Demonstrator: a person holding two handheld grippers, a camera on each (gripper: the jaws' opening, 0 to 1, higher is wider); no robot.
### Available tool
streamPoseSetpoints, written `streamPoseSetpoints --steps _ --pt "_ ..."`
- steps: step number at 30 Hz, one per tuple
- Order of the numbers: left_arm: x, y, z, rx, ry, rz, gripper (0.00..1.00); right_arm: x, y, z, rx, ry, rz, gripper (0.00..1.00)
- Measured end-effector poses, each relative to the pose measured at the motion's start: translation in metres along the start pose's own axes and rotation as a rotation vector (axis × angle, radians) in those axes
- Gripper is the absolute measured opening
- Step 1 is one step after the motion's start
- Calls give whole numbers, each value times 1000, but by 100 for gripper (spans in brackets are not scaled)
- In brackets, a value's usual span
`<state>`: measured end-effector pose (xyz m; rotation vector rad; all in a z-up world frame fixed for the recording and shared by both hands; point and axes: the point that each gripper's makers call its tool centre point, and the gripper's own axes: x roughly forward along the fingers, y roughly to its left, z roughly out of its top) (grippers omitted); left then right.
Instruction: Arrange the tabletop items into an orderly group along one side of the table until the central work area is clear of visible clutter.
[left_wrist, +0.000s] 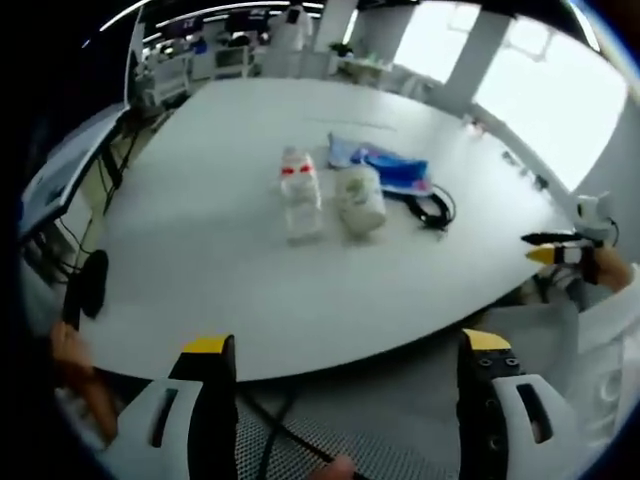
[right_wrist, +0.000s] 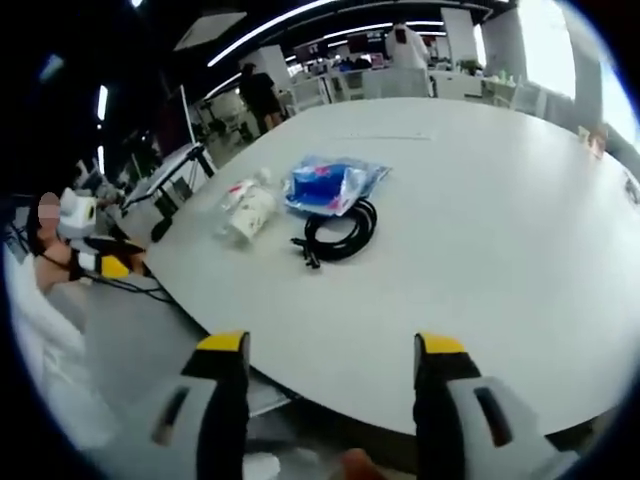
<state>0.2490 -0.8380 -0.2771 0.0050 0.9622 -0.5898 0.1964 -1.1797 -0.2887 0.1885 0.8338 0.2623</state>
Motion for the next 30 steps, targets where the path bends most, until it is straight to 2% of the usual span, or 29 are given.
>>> streamPoseSetpoints --steps 4,11,16,22,24,27,30 --pt "3 12 3 4 26 -2 87 1 10 10 16 -10 -8 66" --pt "7 23 21 16 0 -38 87 16 25 23 15 -14 -31 67" --pt "13 33 30 31 -20 -59 86 26 38 34 30 -41 -39 67" --pt "21 45 40 22 -55 -86 85 35 54 40 -5 -20 -49 67" --pt "29 53 40 17 -39 -78 84 38 55 39 -25 2 -46 67" --pt "31 49 41 5 -28 -87 83 35 52 41 -34 4 -57 67" --pt "33 42 46 28 -28 -111 84 35 47 42 9 -14 -64 66"
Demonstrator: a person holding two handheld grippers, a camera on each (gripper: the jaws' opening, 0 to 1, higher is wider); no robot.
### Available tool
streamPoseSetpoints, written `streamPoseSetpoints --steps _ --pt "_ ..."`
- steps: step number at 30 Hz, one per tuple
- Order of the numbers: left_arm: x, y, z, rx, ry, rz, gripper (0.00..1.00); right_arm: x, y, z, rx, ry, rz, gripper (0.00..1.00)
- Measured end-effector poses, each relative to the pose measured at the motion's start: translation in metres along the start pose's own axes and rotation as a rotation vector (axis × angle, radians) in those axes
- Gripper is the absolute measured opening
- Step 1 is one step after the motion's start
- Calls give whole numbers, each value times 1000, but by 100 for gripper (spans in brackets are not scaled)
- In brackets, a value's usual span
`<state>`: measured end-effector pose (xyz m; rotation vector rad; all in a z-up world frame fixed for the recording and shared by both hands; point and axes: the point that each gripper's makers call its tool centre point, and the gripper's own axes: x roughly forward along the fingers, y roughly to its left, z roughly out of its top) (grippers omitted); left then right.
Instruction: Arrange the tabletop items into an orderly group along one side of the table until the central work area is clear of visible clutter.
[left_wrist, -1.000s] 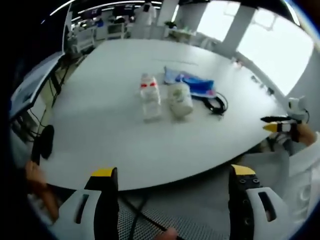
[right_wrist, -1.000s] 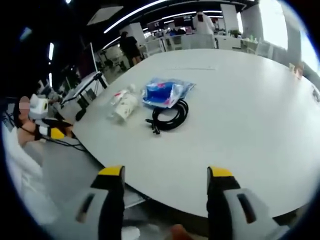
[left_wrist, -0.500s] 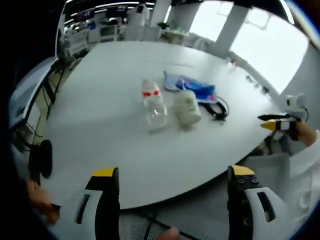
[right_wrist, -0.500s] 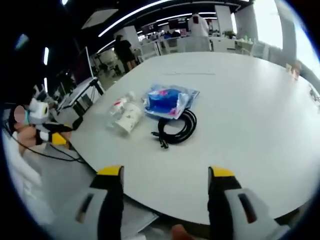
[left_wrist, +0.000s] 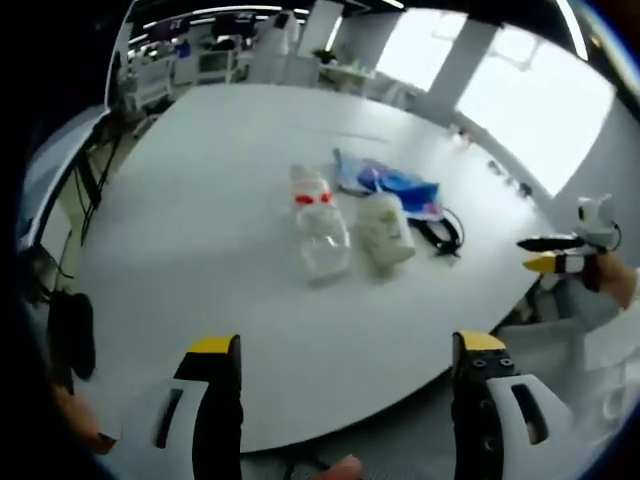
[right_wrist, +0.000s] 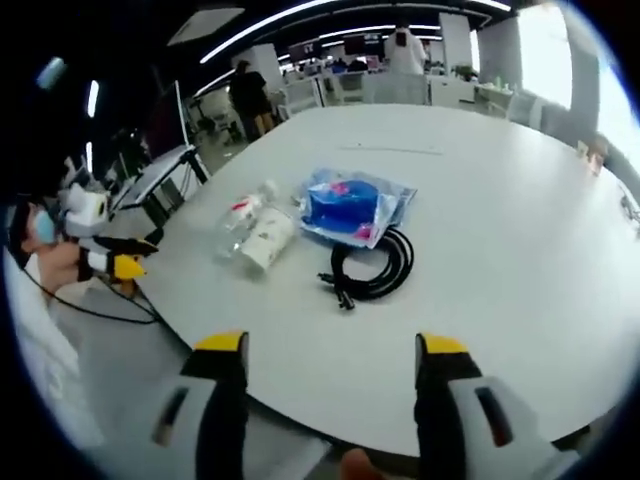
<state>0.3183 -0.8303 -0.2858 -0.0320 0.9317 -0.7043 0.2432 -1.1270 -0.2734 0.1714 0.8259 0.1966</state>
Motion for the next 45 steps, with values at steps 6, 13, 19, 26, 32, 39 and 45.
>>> streamPoseSetpoints --steps 6,13,19,26,32,39,45 --pt "5 4 8 30 47 22 82 7 -7 -7 30 29 8 65" --pt "24 11 16 0 61 29 80 11 -15 -8 36 29 17 65" --pt "31 12 28 41 77 53 79 17 -14 -19 56 48 38 64" --pt "50 16 55 36 76 50 76 16 -15 -13 68 27 35 64" --pt "62 19 67 17 76 61 74 16 -17 -13 72 29 29 63" --pt "79 26 70 33 119 74 71 15 -19 -24 95 42 18 63" --pt "92 31 76 23 127 78 68 17 -19 -33 119 58 11 63"
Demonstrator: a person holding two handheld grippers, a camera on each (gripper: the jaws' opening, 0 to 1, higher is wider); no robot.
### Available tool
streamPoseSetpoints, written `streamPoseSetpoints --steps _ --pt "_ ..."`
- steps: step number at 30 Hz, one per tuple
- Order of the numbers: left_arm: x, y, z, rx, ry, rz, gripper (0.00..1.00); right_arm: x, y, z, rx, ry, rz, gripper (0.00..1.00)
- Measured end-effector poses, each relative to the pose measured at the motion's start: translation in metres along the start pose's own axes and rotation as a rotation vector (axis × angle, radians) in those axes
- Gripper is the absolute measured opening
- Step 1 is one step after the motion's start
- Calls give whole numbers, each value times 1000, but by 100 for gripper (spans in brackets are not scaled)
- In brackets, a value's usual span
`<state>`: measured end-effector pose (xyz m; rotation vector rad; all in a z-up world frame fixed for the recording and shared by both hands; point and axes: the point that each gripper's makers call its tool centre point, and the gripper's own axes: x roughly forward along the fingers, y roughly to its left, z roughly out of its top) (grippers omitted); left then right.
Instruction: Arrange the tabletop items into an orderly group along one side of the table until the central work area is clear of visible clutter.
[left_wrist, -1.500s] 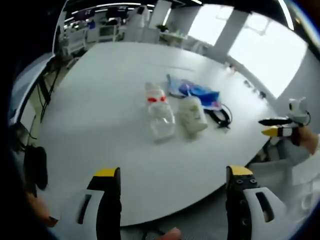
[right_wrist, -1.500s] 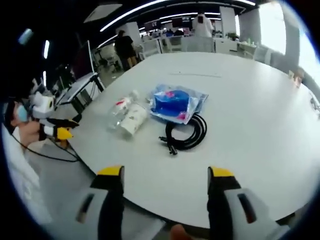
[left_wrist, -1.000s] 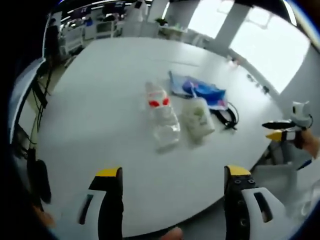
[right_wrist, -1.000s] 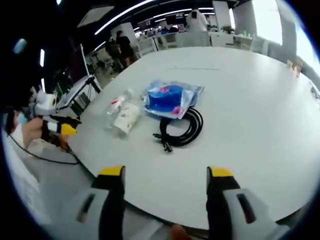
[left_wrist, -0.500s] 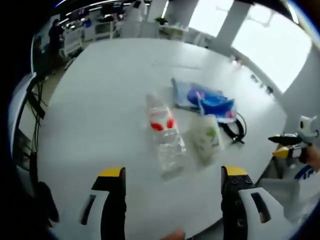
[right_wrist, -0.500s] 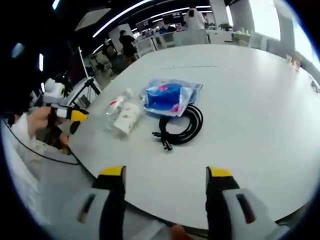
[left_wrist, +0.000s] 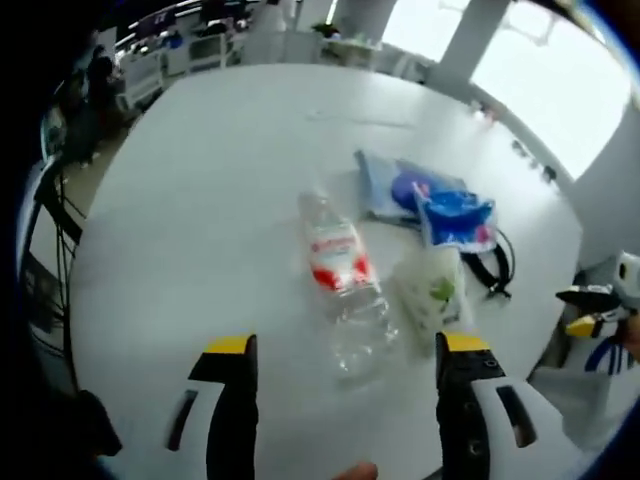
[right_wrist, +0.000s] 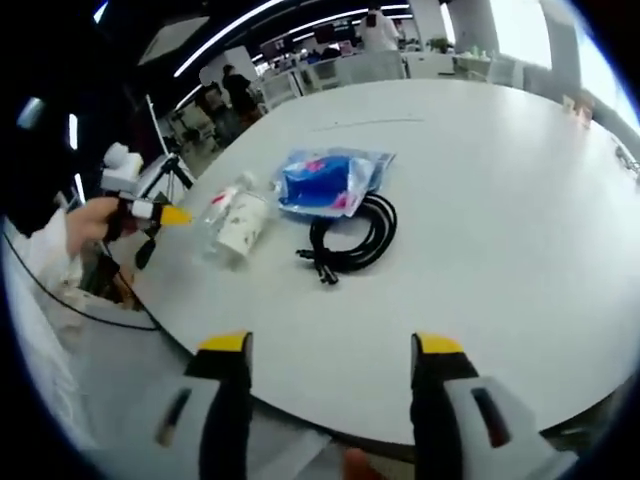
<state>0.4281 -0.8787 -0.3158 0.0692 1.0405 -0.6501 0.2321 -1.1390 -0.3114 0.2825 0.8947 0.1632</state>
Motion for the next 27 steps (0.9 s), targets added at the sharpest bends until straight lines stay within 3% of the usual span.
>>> streamPoseSetpoints --steps 14,27 --pt "29 -3 17 -74 2 16 64 7 7 -3 24 5 2 63" --pt "45 8 20 -69 32 63 65 11 6 0 24 8 4 63"
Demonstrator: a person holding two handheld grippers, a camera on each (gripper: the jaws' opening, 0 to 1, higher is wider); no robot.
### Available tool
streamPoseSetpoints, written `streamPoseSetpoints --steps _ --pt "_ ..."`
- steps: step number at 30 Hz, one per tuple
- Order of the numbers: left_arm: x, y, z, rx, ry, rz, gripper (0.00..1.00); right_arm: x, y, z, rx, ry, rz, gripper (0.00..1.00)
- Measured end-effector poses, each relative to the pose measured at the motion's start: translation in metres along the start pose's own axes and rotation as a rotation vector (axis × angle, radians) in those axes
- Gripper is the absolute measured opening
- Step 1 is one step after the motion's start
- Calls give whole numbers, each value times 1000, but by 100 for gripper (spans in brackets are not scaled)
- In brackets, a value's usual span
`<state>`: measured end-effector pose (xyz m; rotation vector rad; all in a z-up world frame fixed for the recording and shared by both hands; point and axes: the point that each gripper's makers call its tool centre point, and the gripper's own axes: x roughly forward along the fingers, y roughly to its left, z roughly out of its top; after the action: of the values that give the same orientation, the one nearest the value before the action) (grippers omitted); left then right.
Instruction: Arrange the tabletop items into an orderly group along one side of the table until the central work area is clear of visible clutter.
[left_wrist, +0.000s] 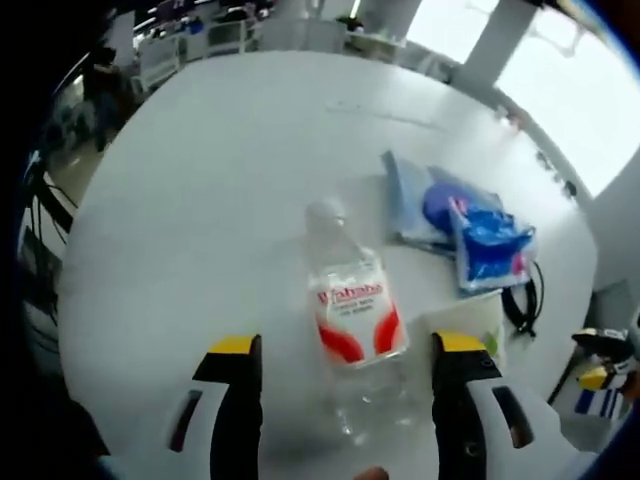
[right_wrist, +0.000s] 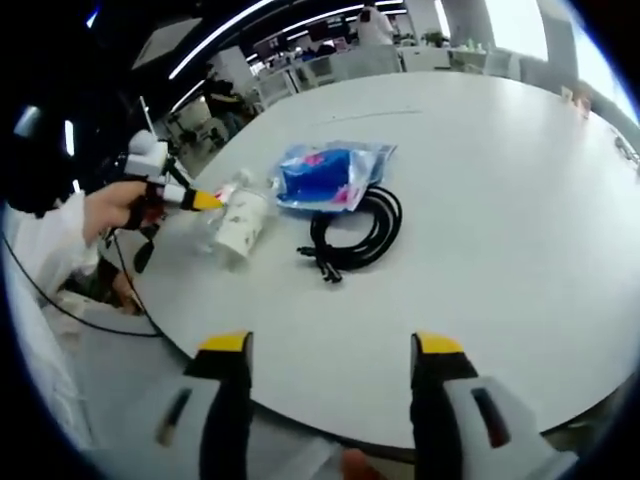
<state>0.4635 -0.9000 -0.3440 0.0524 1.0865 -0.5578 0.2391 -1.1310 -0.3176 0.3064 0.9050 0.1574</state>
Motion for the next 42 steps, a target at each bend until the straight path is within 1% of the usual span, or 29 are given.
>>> streamPoseSetpoints --steps 9,12,14,17,18,20,21,23,27,29,31,32,33,34,36,42 --pt "9 0 -4 21 32 9 64 3 1 -1 -1 13 10 62" --pt "13 1 1 -4 10 22 65 5 2 -1 -4 15 17 62" --pt "17 1 1 -16 9 33 66 6 3 -1 -7 22 22 62" --pt "20 1 0 12 16 61 65 7 4 -2 -9 28 28 62" --pt "21 -1 0 5 12 53 65 7 4 -2 -9 28 30 62" --pt "22 -1 1 28 5 53 64 7 4 -1 -8 27 32 62" --pt "22 -2 0 26 8 50 64 8 4 -1 -8 26 33 62" --pt "22 0 0 34 2 63 63 8 5 -1 -11 26 36 62" --pt "23 -2 0 35 -8 68 62 8 6 -1 -19 27 40 62" --pt "24 -3 1 40 -7 63 60 7 7 0 -18 22 40 62" --pt "24 -4 1 33 -7 53 55 7 7 1 -20 20 40 62" --pt "24 -10 0 24 -5 22 50 6 7 0 -20 20 40 62" --pt "25 -19 0 4 -7 -27 46 6 7 0 -20 19 40 62" --pt "24 -8 3 9 -27 26 43 6 7 0 -20 19 41 62" --pt "23 -11 1 3 -16 10 43 6 7 -2 -18 21 40 62" --pt "24 -10 1 -7 -6 12 42 5 8 -4 -17 19 41 62"
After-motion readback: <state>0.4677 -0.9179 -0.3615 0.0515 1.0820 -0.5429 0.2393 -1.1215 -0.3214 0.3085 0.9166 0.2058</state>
